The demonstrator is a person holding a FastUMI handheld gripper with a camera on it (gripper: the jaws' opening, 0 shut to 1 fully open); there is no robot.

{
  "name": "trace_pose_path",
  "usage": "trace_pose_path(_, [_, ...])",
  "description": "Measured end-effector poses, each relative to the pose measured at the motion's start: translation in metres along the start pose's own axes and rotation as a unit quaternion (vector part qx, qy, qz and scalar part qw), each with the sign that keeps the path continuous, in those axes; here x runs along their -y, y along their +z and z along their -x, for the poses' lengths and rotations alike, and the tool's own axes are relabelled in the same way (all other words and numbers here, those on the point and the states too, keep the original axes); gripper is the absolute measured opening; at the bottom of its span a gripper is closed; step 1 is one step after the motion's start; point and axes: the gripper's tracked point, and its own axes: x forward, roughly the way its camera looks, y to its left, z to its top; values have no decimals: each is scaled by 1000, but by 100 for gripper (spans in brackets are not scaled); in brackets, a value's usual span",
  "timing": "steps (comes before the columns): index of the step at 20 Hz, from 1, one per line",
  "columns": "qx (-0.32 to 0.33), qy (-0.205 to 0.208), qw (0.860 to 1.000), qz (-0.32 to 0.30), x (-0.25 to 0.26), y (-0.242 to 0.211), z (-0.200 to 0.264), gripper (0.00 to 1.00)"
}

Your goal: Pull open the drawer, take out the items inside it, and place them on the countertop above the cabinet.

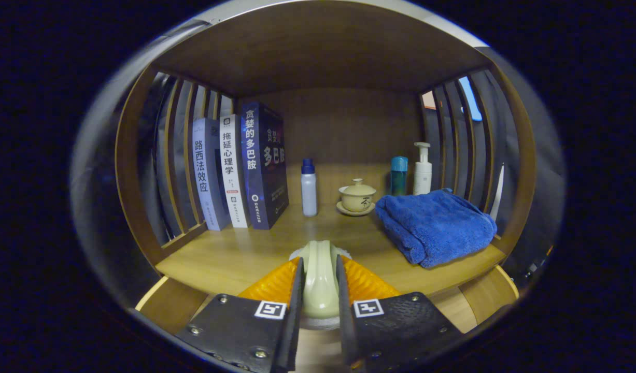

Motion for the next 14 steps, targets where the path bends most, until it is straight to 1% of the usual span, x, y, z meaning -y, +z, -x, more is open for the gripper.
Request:
trace_pose_path(6, [-2,-5,1000,1,2,-2,1,36])
trace_pose_path(9, [0,-10,1000,0,4,0,1,74])
trace_pose_path(11, [1,-10,1000,0,4,0,0,84])
trace_pose_path(13, [3,-10,1000,1,4,1,0,89])
trace_pose_path(14, [3,-8,1000,0,3,1,1,95])
